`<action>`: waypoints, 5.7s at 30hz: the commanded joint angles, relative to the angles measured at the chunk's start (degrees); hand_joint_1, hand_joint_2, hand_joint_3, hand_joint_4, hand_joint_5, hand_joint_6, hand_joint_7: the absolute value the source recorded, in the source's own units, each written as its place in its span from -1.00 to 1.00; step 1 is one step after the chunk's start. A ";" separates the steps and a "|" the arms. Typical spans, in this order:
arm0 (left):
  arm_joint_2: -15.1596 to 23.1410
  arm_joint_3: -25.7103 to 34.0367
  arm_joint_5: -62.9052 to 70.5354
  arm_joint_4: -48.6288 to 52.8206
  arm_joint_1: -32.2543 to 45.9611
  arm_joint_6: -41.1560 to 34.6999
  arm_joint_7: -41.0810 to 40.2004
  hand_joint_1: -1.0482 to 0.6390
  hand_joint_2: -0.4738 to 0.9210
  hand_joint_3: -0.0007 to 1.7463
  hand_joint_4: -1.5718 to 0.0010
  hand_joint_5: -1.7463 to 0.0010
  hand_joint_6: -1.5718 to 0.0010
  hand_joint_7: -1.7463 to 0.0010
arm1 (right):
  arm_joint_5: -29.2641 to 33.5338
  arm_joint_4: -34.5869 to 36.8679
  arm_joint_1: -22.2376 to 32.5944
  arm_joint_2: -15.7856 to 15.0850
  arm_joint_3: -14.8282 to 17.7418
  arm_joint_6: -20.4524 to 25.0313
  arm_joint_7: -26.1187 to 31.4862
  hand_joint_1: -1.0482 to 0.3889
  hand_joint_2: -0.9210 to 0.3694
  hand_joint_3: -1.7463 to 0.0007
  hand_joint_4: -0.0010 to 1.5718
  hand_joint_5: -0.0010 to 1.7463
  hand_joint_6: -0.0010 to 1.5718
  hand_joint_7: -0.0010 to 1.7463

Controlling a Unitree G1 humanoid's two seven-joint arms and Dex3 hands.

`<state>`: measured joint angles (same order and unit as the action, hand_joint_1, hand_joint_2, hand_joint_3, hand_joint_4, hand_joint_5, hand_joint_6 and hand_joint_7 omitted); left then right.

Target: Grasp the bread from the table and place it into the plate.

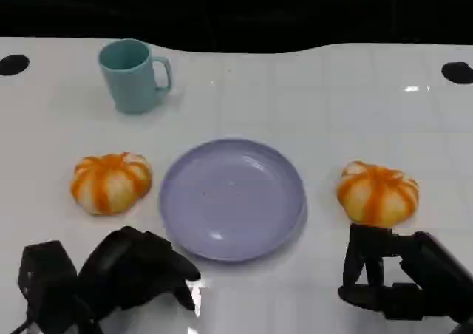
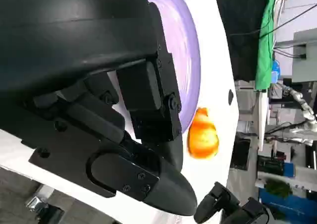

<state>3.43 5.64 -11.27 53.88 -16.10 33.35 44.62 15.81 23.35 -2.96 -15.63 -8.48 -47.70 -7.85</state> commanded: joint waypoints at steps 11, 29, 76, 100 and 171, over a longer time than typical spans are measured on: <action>1.03 0.22 -0.09 0.04 -0.09 0.15 -0.09 -1.00 0.89 -1.00 -0.59 -0.03 -1.00 0.95 | -0.44 -0.01 -0.25 -0.52 0.08 -0.16 0.25 -0.18 -1.00 0.78 0.10 1.00 -0.15 1.00; 0.97 0.32 -0.13 0.11 0.16 0.83 -0.05 -1.00 0.90 -1.00 -0.58 -0.04 -0.99 0.95 | -0.61 0.04 -0.02 -0.48 -0.01 -0.39 0.17 -0.18 -1.00 0.78 0.10 1.00 -0.15 1.00; 0.51 -0.15 0.40 1.37 -0.36 1.51 -0.33 -1.00 0.90 -0.99 -0.59 -0.04 -0.99 0.95 | 26.22 -15.15 -2.62 -9.33 7.25 19.11 14.54 -0.52 -0.97 0.97 -0.88 -0.67 -0.72 -0.99; 0.20 -0.02 -0.44 -0.84 0.98 0.03 0.04 -1.00 0.88 -1.00 -0.59 -0.02 -0.99 0.96 | 33.81 2.41 -17.48 -7.99 -10.71 33.94 13.96 -0.61 -0.98 0.99 -0.87 -0.65 -0.74 -1.00; 0.09 -1.58 -0.20 -6.52 4.86 -0.81 -1.10 -1.00 0.89 -0.99 -0.59 -0.02 -0.99 0.95 | 27.88 9.52 -23.47 -6.72 -12.29 13.56 46.62 0.32 0.16 -0.72 0.31 1.00 0.01 1.00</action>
<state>2.68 4.09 -11.43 46.92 -10.67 32.40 43.76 44.88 35.11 -27.93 -20.96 -21.86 -33.44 39.84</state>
